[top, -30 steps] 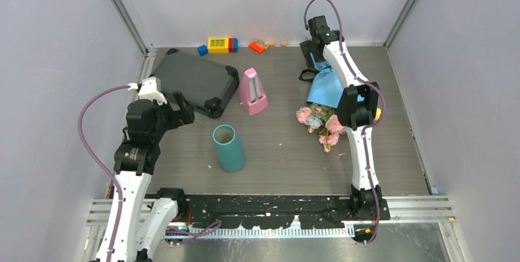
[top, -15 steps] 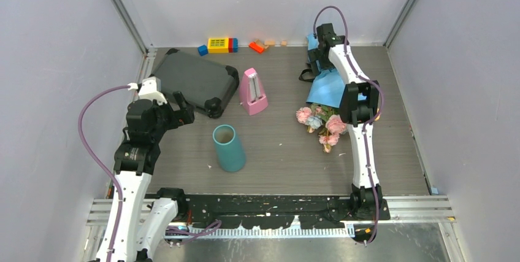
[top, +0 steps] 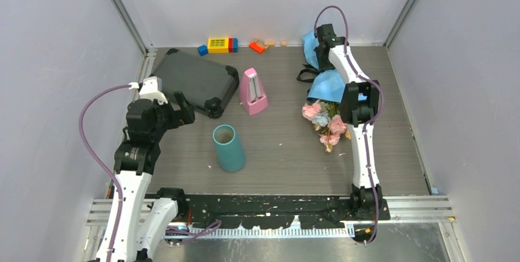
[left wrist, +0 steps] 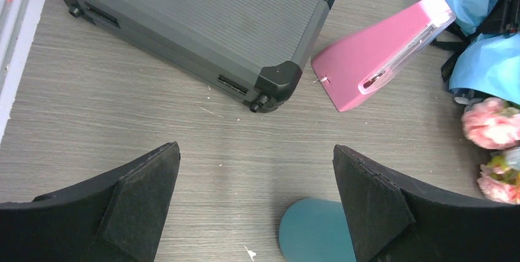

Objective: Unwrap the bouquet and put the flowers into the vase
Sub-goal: Pick up the fake flower at the center of the board.

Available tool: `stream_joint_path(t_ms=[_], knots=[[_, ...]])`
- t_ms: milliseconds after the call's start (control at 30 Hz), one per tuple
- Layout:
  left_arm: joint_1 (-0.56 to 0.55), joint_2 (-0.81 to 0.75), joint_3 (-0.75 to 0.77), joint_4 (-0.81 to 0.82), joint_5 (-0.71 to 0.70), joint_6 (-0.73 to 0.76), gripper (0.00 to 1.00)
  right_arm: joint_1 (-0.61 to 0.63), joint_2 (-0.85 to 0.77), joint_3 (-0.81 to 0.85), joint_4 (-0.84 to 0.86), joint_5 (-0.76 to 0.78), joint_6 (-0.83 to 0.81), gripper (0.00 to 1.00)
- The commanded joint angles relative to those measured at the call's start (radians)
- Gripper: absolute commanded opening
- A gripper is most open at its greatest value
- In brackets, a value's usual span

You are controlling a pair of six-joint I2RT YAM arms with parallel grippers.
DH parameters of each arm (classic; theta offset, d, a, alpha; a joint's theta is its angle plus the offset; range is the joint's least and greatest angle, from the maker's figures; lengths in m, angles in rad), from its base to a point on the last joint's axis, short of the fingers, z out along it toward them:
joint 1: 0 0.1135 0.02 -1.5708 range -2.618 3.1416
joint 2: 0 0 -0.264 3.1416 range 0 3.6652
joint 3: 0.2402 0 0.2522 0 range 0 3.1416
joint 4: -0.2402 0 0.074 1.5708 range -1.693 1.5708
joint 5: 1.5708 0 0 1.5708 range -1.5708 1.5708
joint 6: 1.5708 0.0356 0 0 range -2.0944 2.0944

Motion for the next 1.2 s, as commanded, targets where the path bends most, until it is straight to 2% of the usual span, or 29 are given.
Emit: stream_joint_path(t_ms=[0, 100, 167, 433, 633, 733, 900, 1067, 1167], knots=[[0.006, -0.002, 0.006, 0.066, 0.030, 0.052, 0.98, 0.010, -0.139, -0.070, 0.094, -0.144, 0.072, 0.25], [0.003, 0.003, 0.014, 0.084, 0.060, 0.066, 0.98, 0.010, -0.236, -0.129, 0.142, -0.189, 0.099, 0.08], [-0.007, 0.011, 0.035, 0.094, 0.092, 0.069, 0.98, 0.010, -0.301, -0.175, 0.166, -0.218, 0.113, 0.01], [-0.048, 0.073, 0.175, 0.142, 0.235, -0.042, 0.98, 0.010, -0.640, -0.497, 0.374, -0.441, 0.271, 0.00], [-0.086, 0.149, 0.224, 0.313, 0.390, -0.230, 0.98, 0.010, -0.871, -0.740, 0.569, -0.708, 0.411, 0.00], [-0.146, 0.201, 0.233, 0.410, 0.437, -0.316, 0.98, 0.010, -0.951, -0.852, 0.648, -0.811, 0.456, 0.00], [-0.290, 0.292, 0.242, 0.595, 0.489, -0.426, 0.98, 0.012, -1.074, -0.960, 0.761, -1.069, 0.548, 0.00], [-0.414, 0.380, 0.277, 0.690, 0.461, -0.432, 0.98, 0.025, -1.155, -1.055, 0.908, -1.237, 0.653, 0.00], [-0.461, 0.439, 0.304, 0.745, 0.432, -0.435, 0.98, 0.060, -1.184, -1.073, 0.904, -1.280, 0.653, 0.00]])
